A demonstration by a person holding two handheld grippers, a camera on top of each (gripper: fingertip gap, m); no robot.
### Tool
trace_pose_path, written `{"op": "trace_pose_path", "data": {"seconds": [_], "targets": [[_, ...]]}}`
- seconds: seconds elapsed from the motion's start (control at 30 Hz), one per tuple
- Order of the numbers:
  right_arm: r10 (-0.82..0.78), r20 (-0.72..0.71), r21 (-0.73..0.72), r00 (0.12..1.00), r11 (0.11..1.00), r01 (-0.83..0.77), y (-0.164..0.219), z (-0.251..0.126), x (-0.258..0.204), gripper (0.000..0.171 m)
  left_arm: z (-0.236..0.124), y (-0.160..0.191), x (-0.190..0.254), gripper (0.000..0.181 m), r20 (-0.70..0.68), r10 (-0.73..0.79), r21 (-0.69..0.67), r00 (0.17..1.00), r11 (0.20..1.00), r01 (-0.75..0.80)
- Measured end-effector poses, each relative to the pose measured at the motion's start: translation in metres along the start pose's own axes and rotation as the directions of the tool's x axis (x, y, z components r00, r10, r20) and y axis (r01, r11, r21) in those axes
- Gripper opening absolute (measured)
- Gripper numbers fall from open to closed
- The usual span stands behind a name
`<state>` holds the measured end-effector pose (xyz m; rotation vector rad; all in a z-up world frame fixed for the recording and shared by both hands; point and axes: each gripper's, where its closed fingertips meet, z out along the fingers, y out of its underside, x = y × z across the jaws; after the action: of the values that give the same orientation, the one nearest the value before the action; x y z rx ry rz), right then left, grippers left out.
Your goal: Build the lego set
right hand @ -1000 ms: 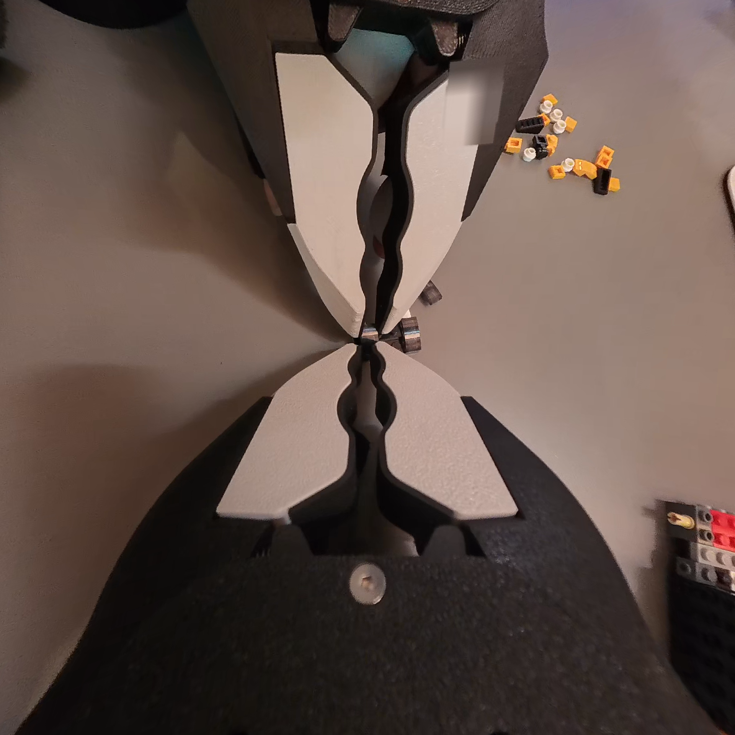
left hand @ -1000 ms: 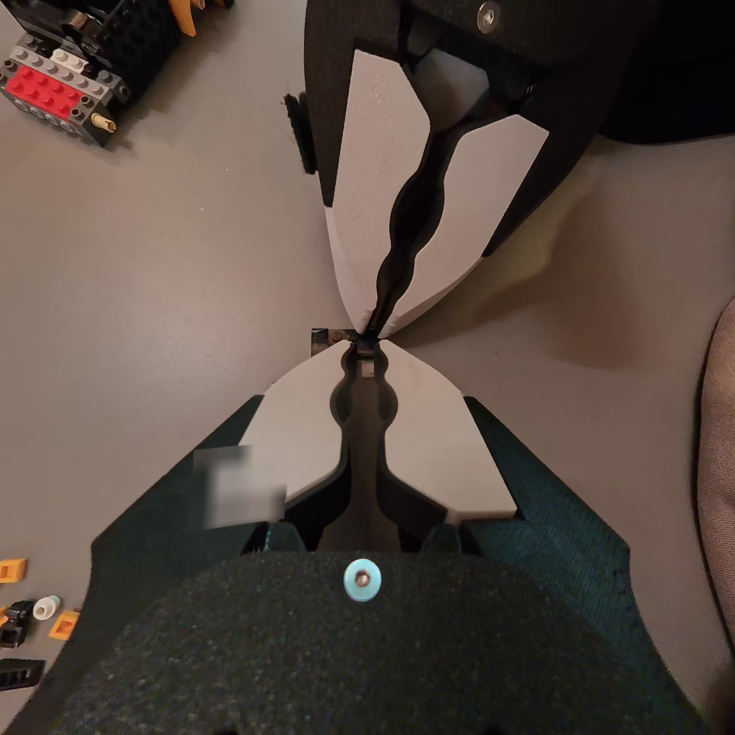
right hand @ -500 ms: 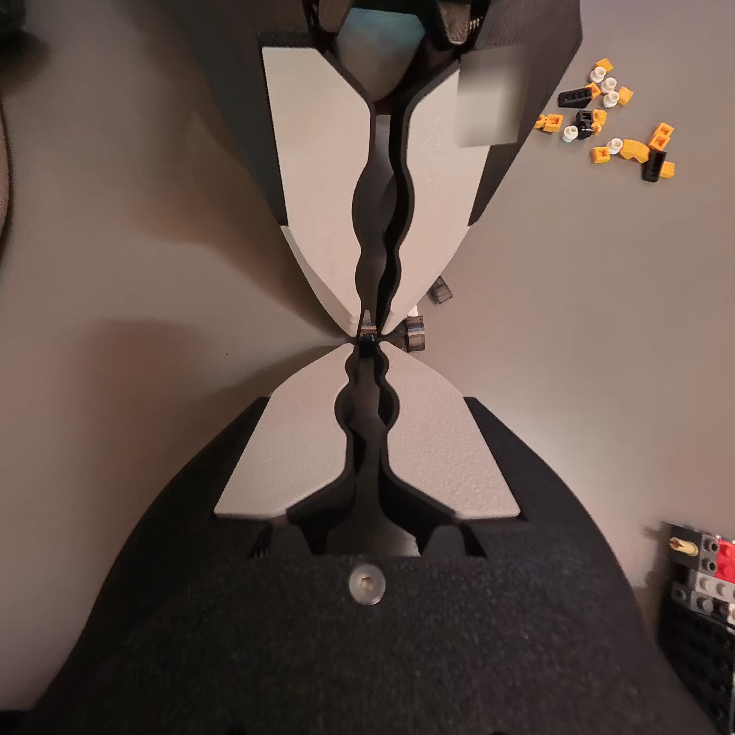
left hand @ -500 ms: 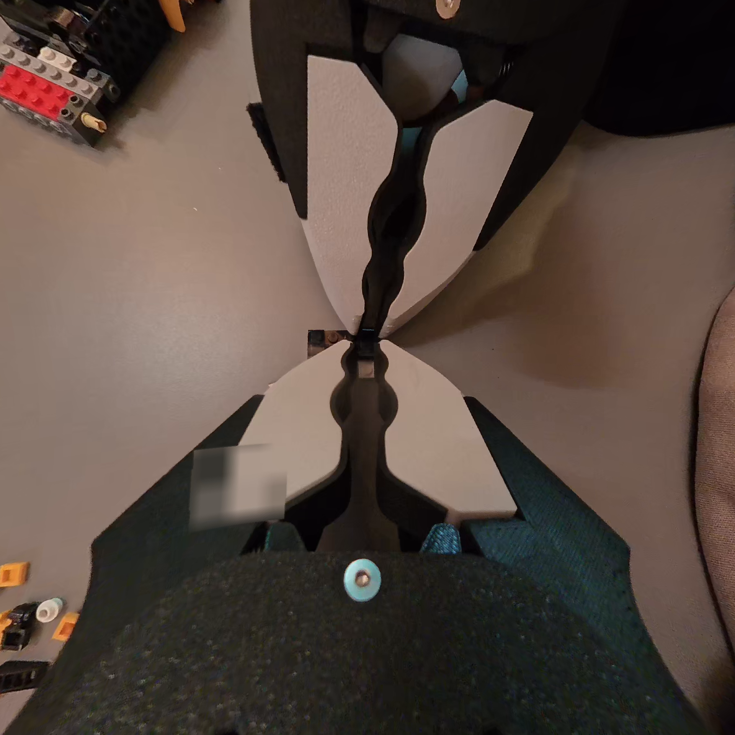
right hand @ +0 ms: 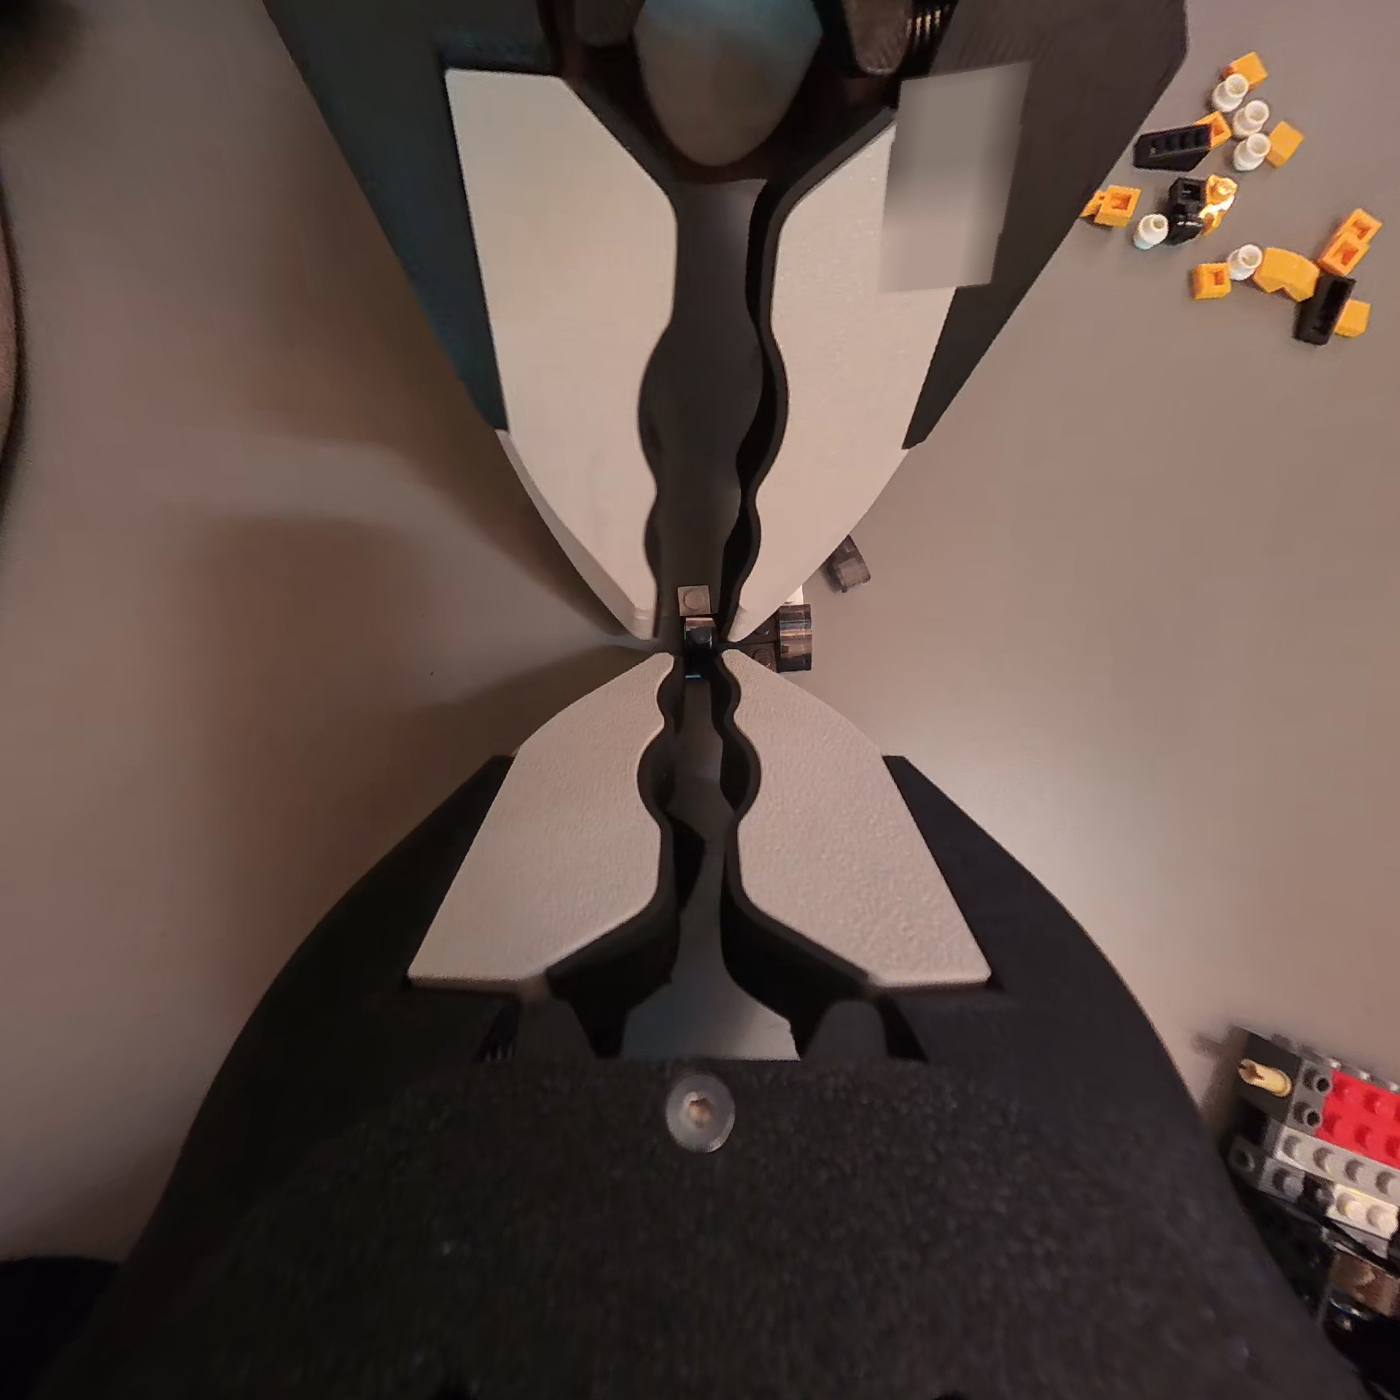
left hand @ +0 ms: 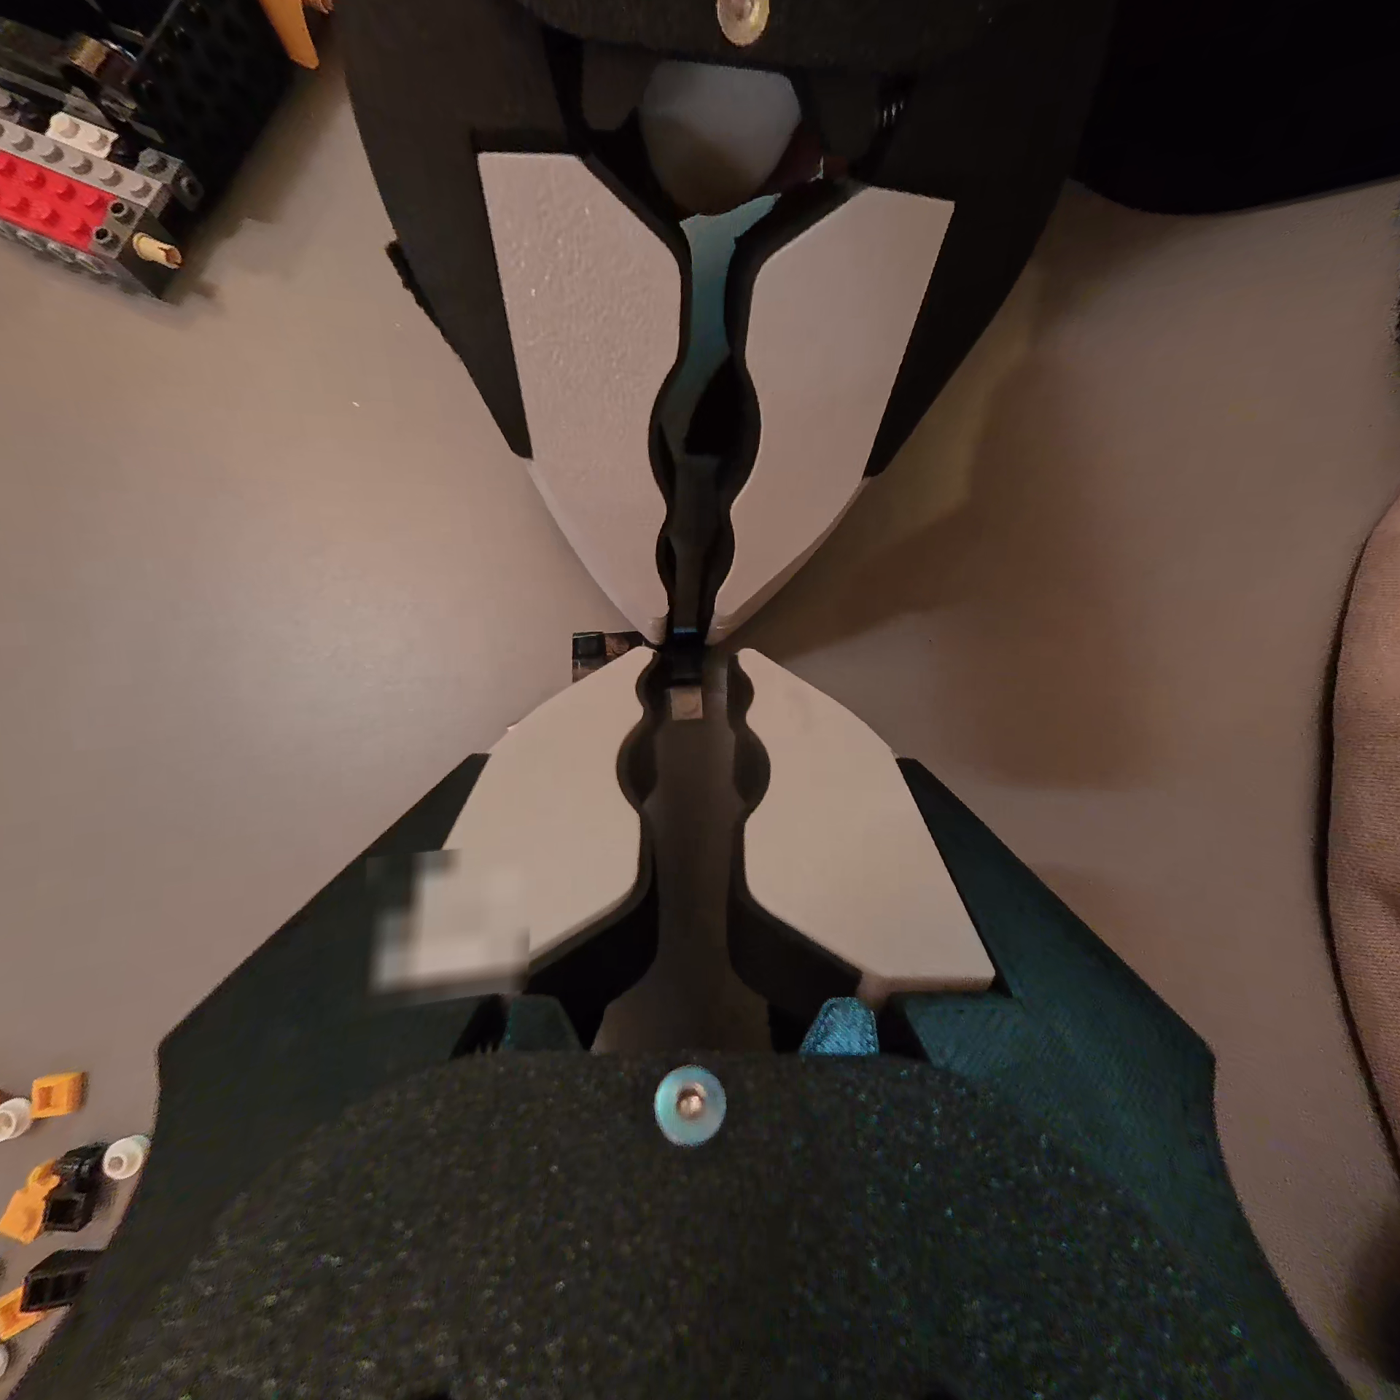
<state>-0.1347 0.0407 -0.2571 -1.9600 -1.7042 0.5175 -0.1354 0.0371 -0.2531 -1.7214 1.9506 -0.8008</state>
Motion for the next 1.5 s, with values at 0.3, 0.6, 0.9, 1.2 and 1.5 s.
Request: {"op": "trace_pose_path", "data": {"seconds": [0.3, 0.6, 0.9, 1.2, 1.5], "targets": [[0.005, 0.009, 0.006, 1.000, 1.000, -0.006, -0.0003, 0.0005, 0.0004, 0.006, 0.0004, 0.0016, -0.0032, 0.007, 0.035, -0.002, -0.019, 0.999, 1.000, 0.003], [0.038, 0.028, 0.047, 0.999, 0.998, -0.039, -0.0024, -0.0033, 0.0011, 0.005, 0.0002, 0.0022, -0.0032, 0.007, 0.047, 0.008, -0.035, 0.999, 0.999, -0.007], [0.055, 0.115, 0.020, 0.992, 0.998, -0.058, -0.0019, -0.0011, -0.0004, 0.000, 0.0003, 0.0024, -0.0034, 0.007, 0.048, 0.009, -0.045, 0.999, 0.999, -0.007], [0.117, 0.264, -0.028, 0.957, 0.993, -0.114, -0.0003, -0.0004, 0.0019, 0.000, 0.0004, 0.0021, -0.0031, 0.008, 0.040, -0.004, -0.040, 0.999, 0.999, 0.006], [0.083, 0.237, -0.059, 0.968, 0.996, -0.071, 0.0001, 0.0006, 0.0025, 0.000, 0.0003, 0.0026, -0.0032, 0.007, 0.043, -0.005, -0.040, 0.999, 0.999, 0.007]]}}
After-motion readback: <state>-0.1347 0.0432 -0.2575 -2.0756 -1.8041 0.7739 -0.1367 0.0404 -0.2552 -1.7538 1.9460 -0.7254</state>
